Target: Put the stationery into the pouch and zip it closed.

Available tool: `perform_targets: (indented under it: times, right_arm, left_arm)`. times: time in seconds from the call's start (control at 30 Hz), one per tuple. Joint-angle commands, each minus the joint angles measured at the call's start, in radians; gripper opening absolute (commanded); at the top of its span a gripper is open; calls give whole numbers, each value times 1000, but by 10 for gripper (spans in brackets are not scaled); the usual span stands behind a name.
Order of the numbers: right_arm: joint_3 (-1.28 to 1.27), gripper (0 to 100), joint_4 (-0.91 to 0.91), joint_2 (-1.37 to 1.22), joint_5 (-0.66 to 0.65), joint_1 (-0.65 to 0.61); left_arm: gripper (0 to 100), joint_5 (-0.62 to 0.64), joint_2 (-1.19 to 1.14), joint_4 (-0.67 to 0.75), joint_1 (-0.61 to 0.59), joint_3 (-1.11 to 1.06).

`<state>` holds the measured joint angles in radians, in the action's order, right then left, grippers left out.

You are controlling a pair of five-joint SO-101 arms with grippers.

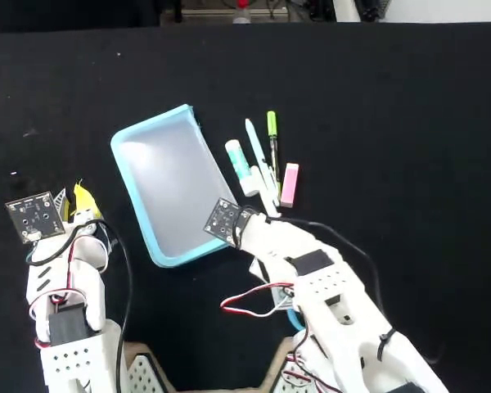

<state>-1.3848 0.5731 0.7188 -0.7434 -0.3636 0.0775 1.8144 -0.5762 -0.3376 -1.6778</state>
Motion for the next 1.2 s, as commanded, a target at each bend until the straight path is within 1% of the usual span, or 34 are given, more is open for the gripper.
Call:
perform_targets:
  times: [0.0, 0.03, 0.17, 0.27, 0.4, 0.5, 0.6, 0.87, 1.07, 1.17]
  right_arm:
    - [4, 53, 11, 12, -14, 11]
    - [4, 9, 11, 12, -14, 12]
    - [38, 11, 68, 22, -12, 49]
    - [136, 10, 184, 44, -8, 74]
    - [246, 10, 295, 94, 98, 71]
    - [292, 10, 307, 140, 149, 75]
    - [314, 10, 307, 199, 164, 69]
    - [407, 10, 315, 351, 219, -54]
    - [430, 10, 316, 369, 221, -130]
    - [400, 10, 336, 371, 288, -193]
  left_arm:
    - [76, -3, 3, -2, 7, -22]
    - [76, -3, 3, -2, 7, -22]
    - [76, -3, 3, -2, 7, -22]
    - [76, -3, 3, -2, 7, -22]
    - [76, -3, 3, 2, 7, -22]
    - [76, -3, 5, 3, 7, -21]
    - [76, -3, 5, 5, 10, -18]
    - [76, -2, 5, 3, 16, -4]
    - [76, -2, 5, 2, 15, -5]
    - [76, -2, 5, -2, 15, -5]
